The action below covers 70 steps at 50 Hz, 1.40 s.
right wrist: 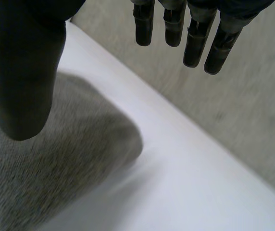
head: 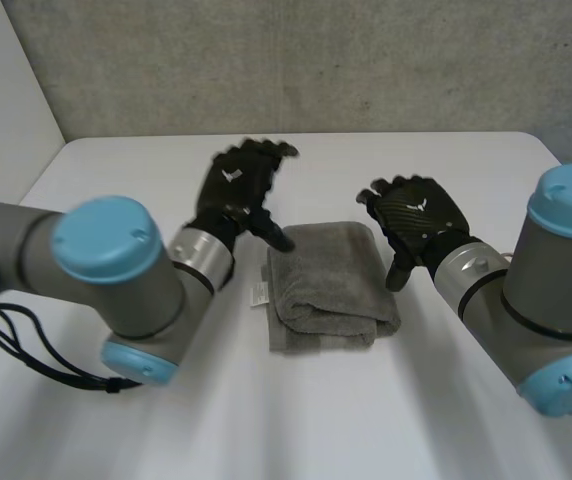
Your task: Fold the towel.
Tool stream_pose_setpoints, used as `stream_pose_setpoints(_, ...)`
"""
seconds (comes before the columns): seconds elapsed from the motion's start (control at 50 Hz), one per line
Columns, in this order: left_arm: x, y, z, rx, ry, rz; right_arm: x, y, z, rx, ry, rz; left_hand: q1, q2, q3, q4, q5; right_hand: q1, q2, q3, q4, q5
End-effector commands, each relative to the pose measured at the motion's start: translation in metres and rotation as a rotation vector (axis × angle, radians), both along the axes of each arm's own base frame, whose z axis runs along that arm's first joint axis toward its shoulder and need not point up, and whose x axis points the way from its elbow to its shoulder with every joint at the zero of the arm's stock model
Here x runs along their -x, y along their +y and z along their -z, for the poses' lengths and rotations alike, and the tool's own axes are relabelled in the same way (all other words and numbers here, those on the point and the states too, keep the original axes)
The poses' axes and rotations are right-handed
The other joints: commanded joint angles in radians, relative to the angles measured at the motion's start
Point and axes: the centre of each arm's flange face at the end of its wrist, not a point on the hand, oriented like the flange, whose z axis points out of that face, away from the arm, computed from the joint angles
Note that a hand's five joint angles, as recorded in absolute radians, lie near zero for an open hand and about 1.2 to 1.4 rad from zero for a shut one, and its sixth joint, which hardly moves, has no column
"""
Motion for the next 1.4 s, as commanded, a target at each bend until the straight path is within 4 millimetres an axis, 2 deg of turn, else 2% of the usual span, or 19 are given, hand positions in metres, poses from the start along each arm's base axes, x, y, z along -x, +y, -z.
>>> stream_pose_setpoints(0.02,0.021,0.021,0.062,-0.137,-0.13,0.071,-0.001,-0.017,0.047,-0.262,-0.061,-0.012,-0.003,-0.004,-0.001,-0.001,-0.01,-0.058,-0.068,-0.069,-0.076,-0.06)
stream_pose_setpoints(0.08,0.02,0.028,0.081,-0.182,-0.201,0.079,-0.004,-0.018,0.06,-0.298,-0.058,-0.041,-0.003,-0.004,-0.001,-0.001,-0.01,-0.058,-0.068,-0.069,-0.076,-0.06)
stream_pose_setpoints(0.18,0.015,0.031,0.092,-0.186,-0.279,0.075,-0.005,-0.02,0.07,-0.323,-0.051,-0.043,-0.006,-0.006,-0.004,-0.004,-0.013,-0.058,-0.068,-0.069,-0.076,-0.06)
stream_pose_setpoints(0.28,0.005,0.025,0.09,-0.19,-0.29,0.049,-0.006,-0.019,0.069,-0.319,-0.051,-0.052,-0.006,-0.006,-0.004,-0.004,-0.013,-0.058,-0.068,-0.069,-0.076,-0.06)
stream_pose_setpoints(0.36,-0.001,0.021,0.072,-0.169,-0.264,0.035,-0.009,-0.017,0.058,-0.3,-0.07,-0.061,-0.009,-0.009,-0.007,-0.007,-0.016,-0.058,-0.068,-0.069,-0.076,-0.06)
stream_pose_setpoints(0.4,-0.003,0.024,0.05,-0.13,-0.238,0.037,-0.008,-0.015,0.035,-0.245,-0.096,-0.073,-0.014,-0.015,-0.013,-0.013,-0.021,-0.058,-0.068,-0.069,-0.076,-0.06)
stream_pose_setpoints(0.42,-0.003,0.024,0.05,-0.13,-0.238,0.037,-0.008,-0.015,0.035,-0.244,-0.097,-0.073,-0.014,-0.015,-0.013,-0.013,-0.022,-0.058,-0.068,-0.069,-0.076,-0.06)
stream_pose_setpoints(0.46,-0.005,0.027,0.023,-0.08,-0.201,0.035,-0.004,-0.014,0.009,-0.178,-0.132,-0.07,-0.07,-0.071,-0.069,-0.069,-0.077,-0.058,-0.068,-0.069,-0.076,-0.06)
stream_pose_setpoints(0.52,-0.006,0.027,0.007,-0.048,-0.184,0.031,-0.002,-0.013,-0.005,-0.14,-0.159,-0.061,-0.085,-0.086,-0.084,-0.084,-0.092,-0.058,-0.068,-0.069,-0.076,-0.06)
stream_pose_setpoints(0.56,-0.012,0.027,-0.023,0.006,-0.145,0.011,0.007,-0.01,-0.043,-0.037,-0.25,-0.043,-0.12,-0.121,-0.119,-0.119,-0.127,-0.058,-0.068,-0.069,-0.076,-0.06)
stream_pose_setpoints(0.58,-0.012,0.027,-0.023,0.006,-0.145,0.01,0.007,-0.01,-0.043,-0.037,-0.25,-0.042,-0.12,-0.121,-0.119,-0.119,-0.127,-0.058,-0.068,-0.069,-0.076,-0.06)
stream_pose_setpoints(0.62,-0.026,0.02,-0.056,0.059,-0.105,-0.036,0.028,-0.014,-0.083,0.085,-0.348,0.033,-0.158,-0.159,-0.157,-0.157,-0.165,-0.058,-0.068,-0.069,-0.076,-0.06)
stream_pose_setpoints(0.64,-0.026,0.02,-0.056,0.059,-0.105,-0.037,0.028,-0.014,-0.083,0.085,-0.348,0.033,-0.158,-0.159,-0.157,-0.157,-0.165,-0.058,-0.068,-0.069,-0.076,-0.06)
stream_pose_setpoints(0.68,-0.051,0.014,-0.086,0.093,-0.082,-0.1,0.055,-0.018,-0.118,0.184,-0.411,0.169,-0.158,-0.159,-0.157,-0.157,-0.165,-0.058,-0.068,-0.069,-0.076,-0.06)
stream_pose_setpoints(0.74,-0.065,0.01,-0.099,0.101,-0.076,-0.138,0.066,-0.017,-0.129,0.218,-0.419,0.235,-0.155,-0.156,-0.154,-0.154,-0.162,-0.058,-0.068,-0.069,-0.076,-0.06)
stream_pose_setpoints(0.78,-0.089,0.003,-0.113,0.096,-0.077,-0.206,0.077,-0.014,-0.141,0.23,-0.392,0.322,-0.141,-0.142,-0.139,-0.139,-0.148,-0.058,-0.068,-0.069,-0.076,-0.06)
stream_pose_setpoints(0.86,-0.104,0.001,-0.119,0.074,-0.084,-0.254,0.078,-0.011,-0.141,0.184,-0.313,0.334,-0.135,-0.136,-0.133,-0.133,-0.142,-0.058,-0.068,-0.069,-0.076,-0.06)
stream_pose_setpoints(0.94,-0.117,0.004,-0.123,0.036,-0.108,-0.316,0.073,-0.014,-0.122,0.086,-0.206,0.33,-0.138,-0.139,-0.136,-0.136,-0.145,-0.058,-0.068,-0.069,-0.076,-0.06)
stream_pose_setpoints(1.4,-0.114,0.012,-0.122,0.006,-0.119,-0.3,0.072,-0.017,-0.117,0.069,-0.201,0.326,-0.167,-0.168,-0.166,-0.166,-0.174,-0.058,-0.068,-0.069,-0.076,-0.06)
